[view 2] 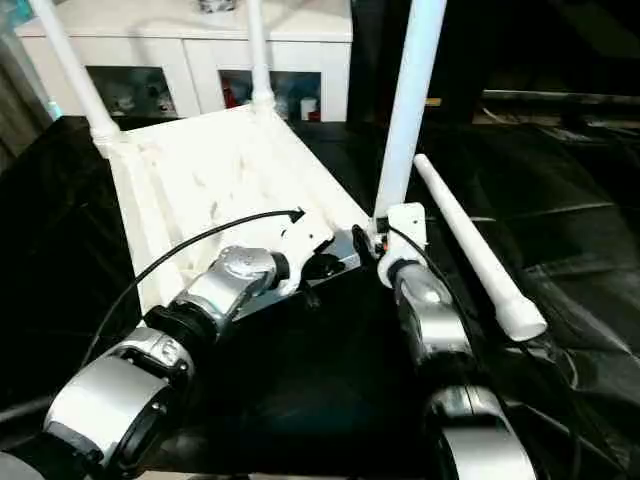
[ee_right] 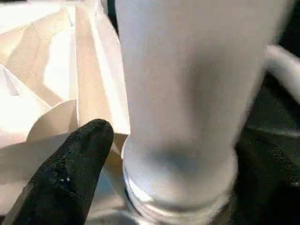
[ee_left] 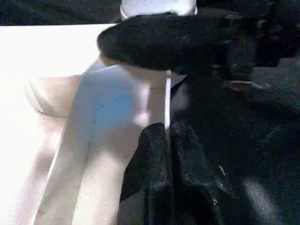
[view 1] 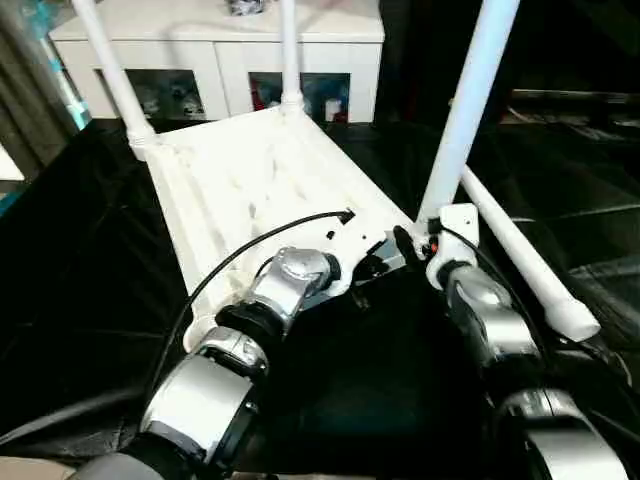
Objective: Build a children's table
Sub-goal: Rotate leg to tighten, then rotate table base
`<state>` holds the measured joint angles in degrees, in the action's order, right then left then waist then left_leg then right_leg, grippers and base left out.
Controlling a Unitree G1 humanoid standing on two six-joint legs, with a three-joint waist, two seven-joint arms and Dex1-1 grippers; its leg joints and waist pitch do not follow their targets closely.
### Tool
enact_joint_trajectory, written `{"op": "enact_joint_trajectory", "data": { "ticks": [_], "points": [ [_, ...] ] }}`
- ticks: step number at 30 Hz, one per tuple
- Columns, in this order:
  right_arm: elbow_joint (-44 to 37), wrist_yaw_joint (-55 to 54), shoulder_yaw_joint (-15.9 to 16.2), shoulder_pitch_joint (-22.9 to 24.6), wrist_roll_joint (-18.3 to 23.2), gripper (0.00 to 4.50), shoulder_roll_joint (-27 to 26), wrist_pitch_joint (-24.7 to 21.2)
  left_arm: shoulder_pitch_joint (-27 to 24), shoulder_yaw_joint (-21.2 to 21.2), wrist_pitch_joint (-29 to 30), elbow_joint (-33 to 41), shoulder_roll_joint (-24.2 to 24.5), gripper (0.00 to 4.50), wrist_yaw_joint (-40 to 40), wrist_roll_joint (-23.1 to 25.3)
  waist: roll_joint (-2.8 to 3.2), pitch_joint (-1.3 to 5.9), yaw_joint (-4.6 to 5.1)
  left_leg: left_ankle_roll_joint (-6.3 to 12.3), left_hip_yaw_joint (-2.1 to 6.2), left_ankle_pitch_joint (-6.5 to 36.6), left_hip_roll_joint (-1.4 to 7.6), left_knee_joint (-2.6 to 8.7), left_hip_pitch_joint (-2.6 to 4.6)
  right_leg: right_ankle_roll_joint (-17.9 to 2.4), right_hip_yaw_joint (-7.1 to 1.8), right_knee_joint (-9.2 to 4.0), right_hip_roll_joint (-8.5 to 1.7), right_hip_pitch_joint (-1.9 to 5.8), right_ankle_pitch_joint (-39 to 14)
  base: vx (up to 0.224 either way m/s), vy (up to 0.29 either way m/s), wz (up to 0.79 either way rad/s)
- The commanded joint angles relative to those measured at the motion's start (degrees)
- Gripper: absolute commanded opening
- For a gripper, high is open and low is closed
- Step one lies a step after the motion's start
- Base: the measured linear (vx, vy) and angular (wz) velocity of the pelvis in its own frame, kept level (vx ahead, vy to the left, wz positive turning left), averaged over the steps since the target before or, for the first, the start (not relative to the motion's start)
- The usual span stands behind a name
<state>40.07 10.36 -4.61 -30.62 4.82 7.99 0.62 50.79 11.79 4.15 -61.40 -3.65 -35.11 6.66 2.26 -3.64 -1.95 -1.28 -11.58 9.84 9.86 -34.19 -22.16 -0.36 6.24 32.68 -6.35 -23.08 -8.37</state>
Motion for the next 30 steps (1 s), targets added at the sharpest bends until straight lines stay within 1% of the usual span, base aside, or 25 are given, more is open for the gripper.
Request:
{"op": "enact_joint_trajectory", "data": {
  "ticks": [1, 2, 3, 4, 5, 6, 7, 8, 9, 10, 12, 13, 14, 15, 17, 18, 19, 21, 22, 23, 25, 26, 27, 29, 30],
  "points": [
    [-3.22, -0.96, -1.43, 0.58, 0.13, 3.86, 1.13, 0.68, 1.32, -3.71, 0.25, 0.46, -0.25, 0.00, 4.52, -2.26, -1.39, 4.47, -0.09, 4.20, 1.77, 16.56, 3.12, 4.18, 1.14, -10.19, -2.62, -4.58, -3.22, 2.58, -21.36, 0.000, 0.000, 0.00],
    [-4.09, -1.67, -2.22, 1.12, 0.34, 3.86, 1.42, 0.50, 1.69, -4.21, 0.81, 0.01, -0.32, 0.00, 6.11, -2.37, -1.29, 4.52, 0.05, 4.39, 1.76, 15.87, 3.01, 4.16, 0.85, -10.40, -2.61, -4.42, -3.17, 2.75, -20.19, 0.000, 0.000, 0.00],
    [-4.16, -1.75, -2.30, 1.17, 0.35, 3.86, 1.45, 0.50, 1.74, -4.26, 0.83, -0.04, -0.33, 0.00, 6.21, -2.39, -1.39, 4.61, 0.11, 4.53, 1.85, 15.41, 2.99, 4.13, 0.69, -10.49, -2.54, -4.27, -3.23, 2.98, -19.58, 0.000, 0.000, 0.00],
    [-5.34, -3.14, -3.72, 2.16, 0.69, 3.86, 1.83, 0.61, 2.48, -5.36, 1.08, -0.85, -0.55, 0.00, 8.34, -3.01, -0.98, 4.67, 0.09, 4.94, 1.76, 14.38, 2.87, 3.98, 0.61, -10.64, -2.58, -4.18, -3.23, 2.96, -18.34, 0.000, 0.000, 0.00],
    [-6.33, -4.22, -4.85, 3.30, 1.21, 3.86, 1.90, 0.78, 3.23, -6.75, 0.88, -1.50, -0.91, 0.00, 10.06, -4.09, -0.96, 4.73, 0.12, 5.32, 1.58, 14.25, 2.86, 3.83, 0.99, -11.30, -2.66, -4.36, -3.11, 2.62, -16.84, 0.000, 0.000, 0.00],
    [-6.50, -4.58, -5.03, 3.76, 1.29, 3.86, 1.84, 0.87, 3.54, -7.46, 0.39, -1.74, -1.12, 0.00, 10.90, -4.65, -1.11, 4.88, 0.04, 5.63, 1.55, 13.53, 2.74, 3.69, 0.88, -11.70, -2.63, -4.14, -3.12, 2.80, -15.70, 0.000, 0.000, 0.00],
    [-6.50, -4.58, -5.03, 3.76, 1.29, 3.86, 1.84, 0.87, 3.54, -7.46, 0.39, -1.74, -1.12, 0.00, 10.90, -4.65, -0.66, 4.95, -0.12, 5.91, 1.58, 12.79, 2.66, 3.65, 0.84, -12.08, -2.60, -4.00, -3.20, 2.91, -14.72, 0.000, 0.000, 0.00],
    [-7.09, -4.87, -4.94, 4.66, 1.28, 3.86, 1.68, 0.90, 4.12, -8.57, -0.86, -2.02, -1.66, 0.00, 12.02, -5.62, -1.01, 4.98, -0.11, 7.20, 1.48, 11.34, 2.58, 3.45, 0.54, -12.52, -2.51, -3.86, -3.20, 3.02, -13.31, 0.000, 0.000, 0.00],
    [-7.39, -4.91, -4.83, 4.98, 1.24, 3.86, 1.54, 0.86, 4.26, -8.90, -1.20, -2.03, -1.82, 0.00, 12.40, -5.90, -0.99, 5.02, -0.23, 7.49, 1.43, 11.11, 2.59, 3.38, 0.65, -12.71, -2.50, -3.85, -3.24, 2.97, -13.15, 0.000, 0.000, 0.00],
    [-7.75, -5.07, -4.64, 5.33, 1.13, 3.86, 1.31, 0.57, 4.43, -9.56, -1.57, -1.97, -2.19, 0.00, 12.30, -6.68, -0.67, 5.24, -0.13, 8.22, 1.62, 9.44, 2.59, 3.29, 0.25, -12.96, -2.44, -3.46, -3.16, 3.30, -11.16, 0.000, 0.000, 0.00],
    [-8.80, -6.04, -4.03, 6.19, 0.66, 3.86, 0.70, -0.97, 4.64, -11.74, -2.74, -1.38, -3.52, 0.00, 10.24, -9.46, -0.77, 5.66, -0.05, 9.97, 1.64, 5.82, 2.46, 2.83, -0.06, -14.09, -2.37, -2.64, -3.08, 3.37, -6.06, 0.000, 0.000, 0.00],
    [-8.96, -6.23, -3.93, 6.33, 0.51, 3.86, 0.63, -1.15, 4.61, -11.92, -2.96, -1.24, -3.69, 0.00, 9.46, -9.78, -0.77, 5.66, -0.05, 9.97, 1.64, 5.82, 2.46, 2.83, -0.06, -14.09, -2.37, -2.64, -3.08, 3.37, -6.06, 0.000, 0.000, 0.00],
    [-9.16, -6.47, -3.80, 6.51, 0.30, 3.89, 0.56, -1.36, 4.56, -12.09, -3.25, -1.07, -3.90, 0.28, 8.37, -10.15, -0.72, 5.93, -0.15, 11.83, 1.51, 3.42, 2.37, 2.37, -0.15, -15.25, -2.37, -2.28, -2.93, 3.08, -2.98, 0.000, 0.000, 0.00],
    [-9.23, -6.46, -3.63, 6.61, 0.13, 3.89, 0.51, -1.29, 4.43, -11.81, -3.63, -0.70, -3.85, 0.28, 8.22, -9.84, -1.12, 5.91, -0.17, 12.39, 1.43, 3.00, 2.35, 2.29, -0.27, -15.46, -2.36, -2.19, -2.92, 3.05, -2.51, 0.000, 0.000, 0.00],
    [-10.06, -6.88, -3.51, 6.96, -0.20, 3.89, 0.38, -1.54, 4.27, -11.03, -4.24, -0.14, -3.50, 0.58, 9.16, -8.59, -0.83, 6.07, -0.49, 13.52, 1.46, 2.41, 2.48, 2.03, -0.33, -15.63, -2.29, -2.03, -3.03, 2.91, -2.76, 0.000, 0.000, 0.00],
    [-10.48, -6.93, -3.46, 7.18, -0.09, 3.89, 0.33, -1.70, 4.22, -10.91, -4.92, -0.16, -3.33, 0.58, 9.92, -8.25, -0.77, 5.96, -0.49, 13.76, 1.47, 2.23, 2.62, 2.05, -0.37, -15.63, -2.27, -2.02, -2.92, 2.74, -2.82, 0.000, 0.000, 0.00],
    [-10.66, -6.96, -3.44, 7.27, -0.05, 3.89, 0.30, -1.77, 4.20, -10.86, -5.22, -0.17, -3.26, 0.68, 10.24, -8.11, -1.37, 5.77, -0.44, 13.94, 1.31, 2.80, 2.69, 2.10, -0.30, -15.49, -2.24, -2.28, -2.78, 2.48, -3.75, 0.000, 0.000, 0.00],
    [-12.22, -6.48, -3.03, 8.20, 0.41, 3.89, 0.22, -3.24, 3.85, -10.83, -6.93, 1.17, -1.49, 0.89, 12.18, -7.19, -1.16, 5.20, -0.83, 12.04, 1.30, 6.98, 2.88, 2.53, 0.09, -13.57, -2.21, -3.00, -2.83, 2.28, -11.01, 0.000, 0.000, 0.00],
    [-12.22, -6.48, -3.03, 8.20, 0.41, 3.89, 0.22, -3.24, 3.85, -10.83, -6.93, 1.17, -1.49, 0.99, 12.18, -7.19, -1.16, 5.20, -0.83, 12.04, 1.30, 6.98, 2.88, 2.53, 0.09, -13.57, -2.21, -3.00, -2.83, 2.28, -11.01, 0.000, 0.000, 0.00],
    [-13.05, -5.95, -2.64, 8.71, 0.43, 3.89, 0.23, -4.39, 3.73, -11.89, -7.96, 2.63, 0.48, 1.06, 14.63, -7.02, -1.56, 5.10, -0.80, 10.44, 1.38, 8.85, 2.87, 2.78, 0.07, -12.22, -2.18, -3.29, -2.84, 2.39, -13.99, 0.000, 0.000, 0.00],
    [-13.25, -5.55, -2.42, 8.91, 0.38, 3.89, 0.19, -4.97, 3.60, -12.58, -8.43, 3.60, 2.09, 1.06, 16.47, -6.69, -1.34, 5.12, -0.78, 9.61, 1.49, 9.20, 2.91, 2.88, 0.05, -11.69, -2.23, -3.26, -2.87, 2.40, -14.61, 0.000, 0.000, 0.00],
    [-12.44, -3.97, -1.63, 8.69, 0.29, 3.89, 0.26, -6.16, 3.19, -13.74, -8.45, 5.55, 6.05, 1.06, 20.10, -5.59, -1.47, 5.09, -0.71, 8.75, 1.59, 9.92, 2.88, 2.99, 0.01, -11.17, -2.21, -3.21, -2.80, 2.39, -15.35, 0.000, 0.000, 0.00],
    [-11.56, -2.85, -0.89, 8.31, -0.04, 3.89, 0.46, -6.93, 2.83, -14.37, -8.19, 6.59, 8.19, 1.06, 21.64, -5.09, -1.37, 5.04, -0.49, 8.32, 1.65, 10.26, 2.86, 3.06, -0.13, -10.78, -2.22, -3.16, -2.82, 2.46, -15.67, 0.000, 0.000, 0.00],
    [-10.92, -2.08, -0.18, 8.04, -0.50, 3.89, 0.61, -7.33, 2.45, -14.94, -7.86, 7.51, 9.88, 1.06, 22.60, -4.79, -1.37, 4.92, -0.19, 7.43, 1.71, 11.07, 2.75, 3.13, -0.18, -10.06, -2.18, -3.32, -2.79, 2.48, -16.96, 0.000, 0.000, 0.00],
    [-9.87, -0.87, 0.67, 7.51, -0.97, 3.89, 0.84, -7.47, 1.88, -15.70, -6.86, 8.68, 12.23, 1.06, 23.44, -4.43, -1.28, 4.95, -0.27, 7.03, 1.64, 11.21, 2.76, 3.11, 0.02, -10.01, -2.23, -3.40, -2.83, 2.39, -17.40, 0.000, 0.000, 0.00]
  ]
}}
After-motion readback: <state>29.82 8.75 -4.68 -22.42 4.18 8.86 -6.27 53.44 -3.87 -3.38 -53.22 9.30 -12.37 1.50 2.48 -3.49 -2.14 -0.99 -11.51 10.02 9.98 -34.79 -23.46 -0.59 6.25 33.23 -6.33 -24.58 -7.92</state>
